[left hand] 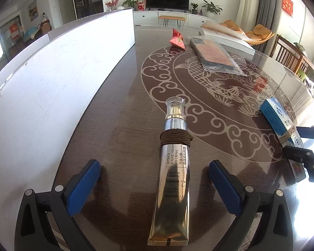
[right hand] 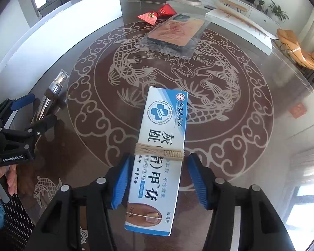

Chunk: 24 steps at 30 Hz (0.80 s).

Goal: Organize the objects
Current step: 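Reach the right tool to the blue-and-white nail cream box and grasp it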

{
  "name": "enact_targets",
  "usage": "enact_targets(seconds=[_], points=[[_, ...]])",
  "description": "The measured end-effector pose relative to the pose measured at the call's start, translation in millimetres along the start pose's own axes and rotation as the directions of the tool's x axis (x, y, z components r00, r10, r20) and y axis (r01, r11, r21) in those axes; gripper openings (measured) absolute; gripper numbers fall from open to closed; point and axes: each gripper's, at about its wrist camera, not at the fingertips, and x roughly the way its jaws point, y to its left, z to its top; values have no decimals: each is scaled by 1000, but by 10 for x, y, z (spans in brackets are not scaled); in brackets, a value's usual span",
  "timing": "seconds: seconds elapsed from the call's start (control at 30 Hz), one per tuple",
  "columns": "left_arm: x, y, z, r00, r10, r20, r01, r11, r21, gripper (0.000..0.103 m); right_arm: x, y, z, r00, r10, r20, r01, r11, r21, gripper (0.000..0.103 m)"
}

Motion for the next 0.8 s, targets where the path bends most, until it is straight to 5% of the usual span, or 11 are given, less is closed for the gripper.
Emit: enact_targets(seconds=[0.07,0.13,0.8], points=[[-1,1,2,1000,0,0,0,1000,0,103,-39,2,-260,995,-70,72,67,997,42,97],[1,0,1,1000,0,0,0,1000,0,103,-105,-40,-438,982,-91,165,77,993,91,101],[9,-5,10,1000,0,0,0,1000,-1,103,-95,-225,-475,978,-87,189,62,989,137,103]])
